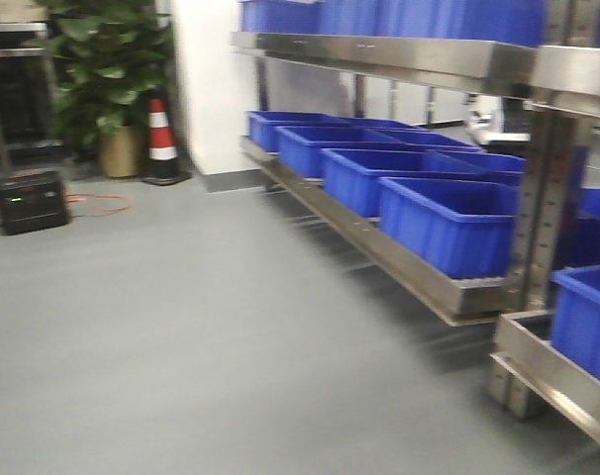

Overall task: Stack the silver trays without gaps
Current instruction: 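Hold the silver tray with both grippers while driving to the other shelf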

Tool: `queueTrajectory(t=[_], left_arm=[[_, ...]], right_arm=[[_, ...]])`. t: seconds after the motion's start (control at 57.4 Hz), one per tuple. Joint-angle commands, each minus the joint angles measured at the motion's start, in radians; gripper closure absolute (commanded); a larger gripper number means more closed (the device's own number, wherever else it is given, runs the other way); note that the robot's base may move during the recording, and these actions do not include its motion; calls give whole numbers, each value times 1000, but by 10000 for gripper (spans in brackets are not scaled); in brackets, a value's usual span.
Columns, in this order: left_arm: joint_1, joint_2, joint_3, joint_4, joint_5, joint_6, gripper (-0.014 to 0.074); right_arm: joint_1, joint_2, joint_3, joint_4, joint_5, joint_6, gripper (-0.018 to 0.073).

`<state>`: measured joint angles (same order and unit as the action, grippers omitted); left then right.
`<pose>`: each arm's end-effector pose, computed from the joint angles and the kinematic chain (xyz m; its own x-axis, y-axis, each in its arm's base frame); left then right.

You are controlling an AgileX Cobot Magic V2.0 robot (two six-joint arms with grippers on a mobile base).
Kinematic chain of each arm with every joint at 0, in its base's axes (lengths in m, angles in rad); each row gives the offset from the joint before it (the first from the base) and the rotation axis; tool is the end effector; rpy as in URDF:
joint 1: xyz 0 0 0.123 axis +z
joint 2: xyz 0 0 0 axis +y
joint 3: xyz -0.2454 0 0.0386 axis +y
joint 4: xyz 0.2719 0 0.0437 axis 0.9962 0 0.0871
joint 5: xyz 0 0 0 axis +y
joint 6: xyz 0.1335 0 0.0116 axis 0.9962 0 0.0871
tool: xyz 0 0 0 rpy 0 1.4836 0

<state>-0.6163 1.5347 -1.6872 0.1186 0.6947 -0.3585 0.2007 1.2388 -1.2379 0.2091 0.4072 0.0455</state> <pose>0.3421 -0.2299 0.3958 -0.4809 0.0180 -0.8766 0.4082 0.8894 -0.2057 0.3462 0.0817 0.3699 -0.3581 0.1669 -0.9187 -0.1965 0.9484 0.2488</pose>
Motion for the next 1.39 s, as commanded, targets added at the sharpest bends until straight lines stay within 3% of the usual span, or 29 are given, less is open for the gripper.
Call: queueTrajectory(t=[0.0,1.377], left_arm=[[1,-17,-2,4,-32,8,616],[1,-17,-2,4,-32,8,616]], right_arm=[[-3,-14,-8,-4,-49,-11,638],[-3,-14,-8,-4,-49,-11,638]])
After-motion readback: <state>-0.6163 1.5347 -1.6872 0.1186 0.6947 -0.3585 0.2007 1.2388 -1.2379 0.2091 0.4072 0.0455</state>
